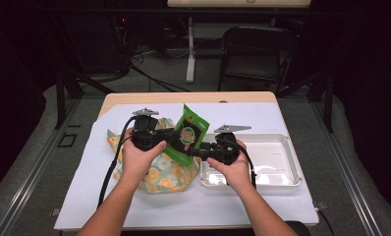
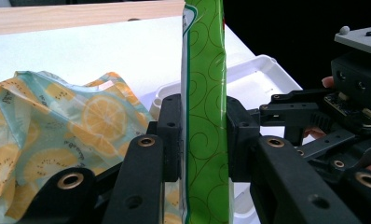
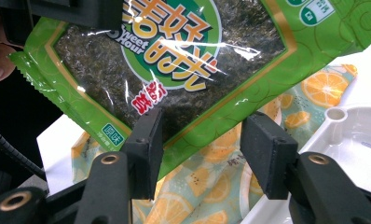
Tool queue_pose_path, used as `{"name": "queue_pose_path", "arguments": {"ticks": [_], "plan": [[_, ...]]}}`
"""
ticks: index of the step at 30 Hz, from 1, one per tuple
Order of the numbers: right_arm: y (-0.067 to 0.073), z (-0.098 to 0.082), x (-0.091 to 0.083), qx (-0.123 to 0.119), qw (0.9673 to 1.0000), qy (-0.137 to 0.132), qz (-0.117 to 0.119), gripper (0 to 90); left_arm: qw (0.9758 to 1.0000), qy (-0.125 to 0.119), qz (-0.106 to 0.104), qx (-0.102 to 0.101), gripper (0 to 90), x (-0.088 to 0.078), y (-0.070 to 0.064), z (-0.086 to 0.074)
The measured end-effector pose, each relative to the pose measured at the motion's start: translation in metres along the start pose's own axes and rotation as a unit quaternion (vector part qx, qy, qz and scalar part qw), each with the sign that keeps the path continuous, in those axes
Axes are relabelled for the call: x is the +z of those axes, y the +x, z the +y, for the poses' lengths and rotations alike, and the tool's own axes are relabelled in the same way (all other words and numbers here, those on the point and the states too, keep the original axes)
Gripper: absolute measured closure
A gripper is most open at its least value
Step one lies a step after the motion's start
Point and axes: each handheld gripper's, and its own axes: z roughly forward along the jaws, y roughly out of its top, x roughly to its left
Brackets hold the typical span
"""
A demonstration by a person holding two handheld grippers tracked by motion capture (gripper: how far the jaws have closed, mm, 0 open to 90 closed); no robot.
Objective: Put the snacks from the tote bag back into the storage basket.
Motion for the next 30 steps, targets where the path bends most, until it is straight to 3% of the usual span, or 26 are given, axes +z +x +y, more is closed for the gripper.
{"name": "queue_pose_path", "arguments": {"ticks": [20, 30], "plan": [[-0.005, 0.000, -0.003, 0.013, 0.9998, -0.002, -0.012, 51.8, 0.9999, 0.011, -0.004, -0.002, 71.9, 0.008, 0.002, -0.002], [-0.012, 0.002, -0.009, 0.037, 0.9990, -0.014, -0.018, 52.2, 0.9997, 0.023, -0.010, 0.000, 71.9, 0.017, 0.001, -0.005]]}}
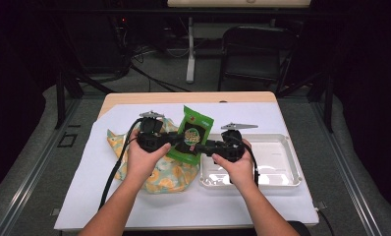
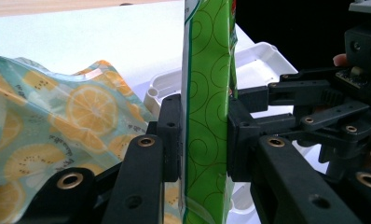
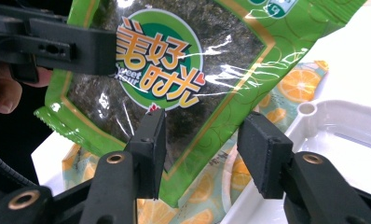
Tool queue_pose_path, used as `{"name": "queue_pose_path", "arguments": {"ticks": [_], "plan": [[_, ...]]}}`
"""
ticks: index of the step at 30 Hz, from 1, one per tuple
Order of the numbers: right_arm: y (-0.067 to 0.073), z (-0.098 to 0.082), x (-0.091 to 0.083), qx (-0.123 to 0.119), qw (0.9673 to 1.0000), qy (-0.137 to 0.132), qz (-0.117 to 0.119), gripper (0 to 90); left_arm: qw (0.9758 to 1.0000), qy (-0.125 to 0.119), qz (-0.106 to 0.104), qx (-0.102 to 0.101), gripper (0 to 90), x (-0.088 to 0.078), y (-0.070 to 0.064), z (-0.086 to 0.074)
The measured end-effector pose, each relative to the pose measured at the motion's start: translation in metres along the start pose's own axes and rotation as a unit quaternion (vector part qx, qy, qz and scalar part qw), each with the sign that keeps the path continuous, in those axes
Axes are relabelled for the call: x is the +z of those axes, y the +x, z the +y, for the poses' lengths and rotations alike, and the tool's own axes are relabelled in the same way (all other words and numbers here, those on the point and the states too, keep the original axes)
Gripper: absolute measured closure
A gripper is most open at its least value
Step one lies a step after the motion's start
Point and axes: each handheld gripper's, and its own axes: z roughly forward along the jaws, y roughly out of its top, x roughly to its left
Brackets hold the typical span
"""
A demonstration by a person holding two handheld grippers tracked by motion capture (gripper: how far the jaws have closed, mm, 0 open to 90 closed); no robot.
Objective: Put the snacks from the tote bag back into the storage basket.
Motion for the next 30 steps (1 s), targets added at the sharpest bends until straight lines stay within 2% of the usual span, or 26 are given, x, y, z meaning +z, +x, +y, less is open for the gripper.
{"name": "queue_pose_path", "arguments": {"ticks": [10, 19, 30], "plan": [[-0.007, 0.002, -0.005, 0.010, 0.9999, -0.009, -0.008, 53.0, 0.9998, 0.016, -0.009, 0.002, 72.0, 0.009, -0.001, -0.002], [-0.013, 0.003, -0.009, 0.019, 0.9995, -0.019, -0.016, 54.9, 0.9993, 0.022, -0.029, -0.005, 72.3, 0.017, -0.001, -0.003], [-0.019, 0.004, -0.014, 0.023, 0.9989, -0.032, -0.025, 57.7, 0.9990, 0.014, -0.040, -0.012, 72.5, 0.024, -0.001, -0.003]]}}
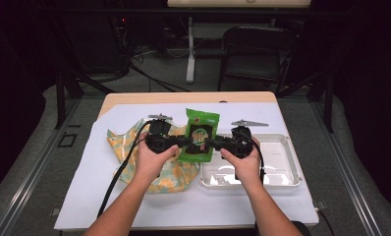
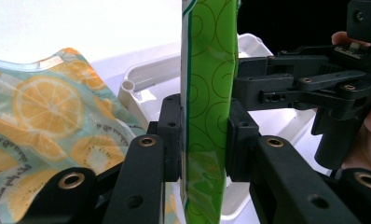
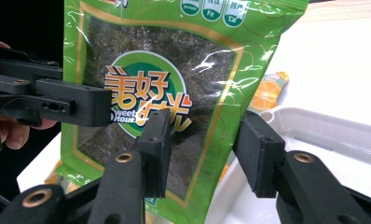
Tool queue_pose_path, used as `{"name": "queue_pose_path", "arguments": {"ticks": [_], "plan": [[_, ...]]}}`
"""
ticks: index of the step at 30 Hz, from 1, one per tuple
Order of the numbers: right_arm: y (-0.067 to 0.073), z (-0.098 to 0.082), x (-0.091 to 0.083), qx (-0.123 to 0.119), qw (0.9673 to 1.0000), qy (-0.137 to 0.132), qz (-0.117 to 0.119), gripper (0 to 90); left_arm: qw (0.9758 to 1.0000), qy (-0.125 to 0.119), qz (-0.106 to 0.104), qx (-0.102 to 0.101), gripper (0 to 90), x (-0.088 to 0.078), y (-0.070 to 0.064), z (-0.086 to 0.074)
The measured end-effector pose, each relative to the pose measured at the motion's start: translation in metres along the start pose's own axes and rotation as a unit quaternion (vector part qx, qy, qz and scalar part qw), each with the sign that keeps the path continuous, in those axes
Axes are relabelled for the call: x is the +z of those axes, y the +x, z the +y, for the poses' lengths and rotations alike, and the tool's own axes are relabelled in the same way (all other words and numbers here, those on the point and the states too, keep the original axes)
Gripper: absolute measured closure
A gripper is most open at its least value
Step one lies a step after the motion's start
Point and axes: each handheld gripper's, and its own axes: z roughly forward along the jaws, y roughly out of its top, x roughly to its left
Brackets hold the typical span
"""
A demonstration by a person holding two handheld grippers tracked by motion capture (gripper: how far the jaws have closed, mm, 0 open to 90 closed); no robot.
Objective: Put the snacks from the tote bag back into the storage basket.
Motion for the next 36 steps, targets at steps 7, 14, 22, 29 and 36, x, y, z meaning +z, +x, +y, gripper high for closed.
{"name": "queue_pose_path", "arguments": {"ticks": [7, 14, 22, 29, 36], "plan": [[-0.003, 0.000, -0.002, 0.003, 1.0000, 0.000, 0.000, 59.1, 1.0000, -0.006, -0.005, -0.002, 72.5, 0.002, -0.001, 0.000], [-0.008, -0.002, -0.007, 0.012, 0.9999, -0.004, -0.002, 59.1, 0.9998, -0.009, -0.018, 0.005, 72.4, 0.010, -0.003, -0.001], [-0.013, -0.006, -0.013, 0.017, 0.9996, -0.007, -0.019, 64.5, 0.9997, -0.003, -0.023, 0.012, 72.1, 0.021, -0.003, -0.002], [-0.020, -0.008, -0.019, 0.024, 0.9991, -0.012, -0.034, 71.8, 0.9995, 0.004, -0.026, 0.017, 71.5, 0.033, -0.004, -0.003], [-0.027, -0.010, -0.027, 0.030, 0.9984, -0.018, -0.045, 77.9, 0.9992, -0.001, -0.033, 0.023, 71.7, 0.041, -0.006, -0.003]]}}
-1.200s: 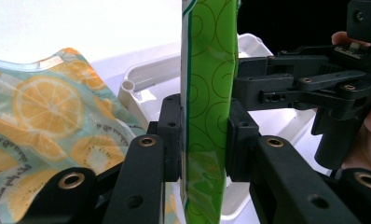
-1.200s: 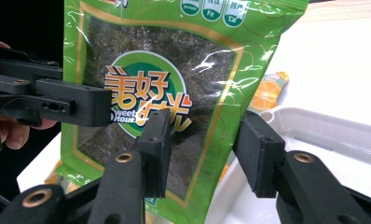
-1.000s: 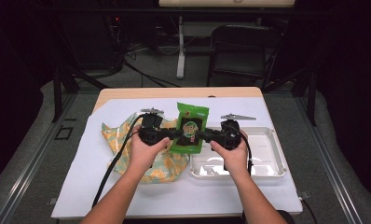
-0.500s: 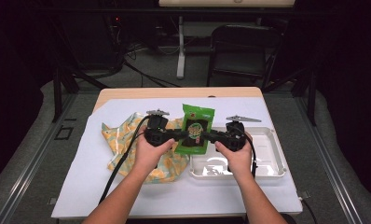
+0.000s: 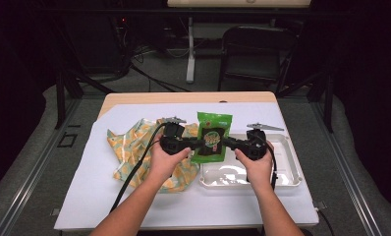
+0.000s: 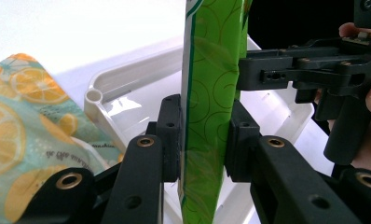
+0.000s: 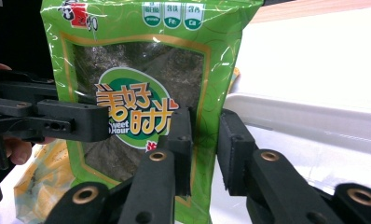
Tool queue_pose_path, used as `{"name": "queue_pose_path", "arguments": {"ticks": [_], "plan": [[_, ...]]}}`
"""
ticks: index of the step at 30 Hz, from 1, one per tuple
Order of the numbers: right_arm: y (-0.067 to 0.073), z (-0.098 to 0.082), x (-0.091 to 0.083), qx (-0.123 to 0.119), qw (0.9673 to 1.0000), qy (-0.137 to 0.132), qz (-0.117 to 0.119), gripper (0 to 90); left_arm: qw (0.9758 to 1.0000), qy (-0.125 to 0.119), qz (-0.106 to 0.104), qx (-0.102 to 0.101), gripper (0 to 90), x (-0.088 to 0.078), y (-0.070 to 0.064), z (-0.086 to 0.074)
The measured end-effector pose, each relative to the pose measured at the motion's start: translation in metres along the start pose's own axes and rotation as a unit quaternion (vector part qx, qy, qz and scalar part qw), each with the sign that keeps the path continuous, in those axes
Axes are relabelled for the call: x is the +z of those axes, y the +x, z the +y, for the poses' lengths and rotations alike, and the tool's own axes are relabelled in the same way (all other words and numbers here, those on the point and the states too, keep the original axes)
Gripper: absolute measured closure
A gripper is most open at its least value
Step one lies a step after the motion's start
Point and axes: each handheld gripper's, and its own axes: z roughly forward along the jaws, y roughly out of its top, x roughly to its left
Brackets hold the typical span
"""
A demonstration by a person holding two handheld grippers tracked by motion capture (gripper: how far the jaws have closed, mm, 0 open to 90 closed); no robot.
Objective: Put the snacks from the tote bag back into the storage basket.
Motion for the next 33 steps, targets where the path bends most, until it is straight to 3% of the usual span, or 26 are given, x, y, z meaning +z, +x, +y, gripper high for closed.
{"name": "queue_pose_path", "arguments": {"ticks": [10, 27, 33], "plan": [[-0.008, 0.000, -0.006, 0.002, 1.0000, -0.004, -0.007, 88.0, 1.0000, -0.004, -0.002, 0.001, 71.6, 0.006, -0.001, 0.000], [-0.010, -0.001, -0.008, -0.005, 0.9998, -0.016, -0.014, 90.0, 1.0000, -0.007, 0.000, 0.000, 68.8, 0.013, -0.001, -0.002], [-0.010, -0.001, -0.008, -0.012, 0.9995, -0.019, -0.021, 90.0, 0.9999, -0.008, 0.012, 0.004, 64.8, 0.017, -0.001, -0.003]]}}
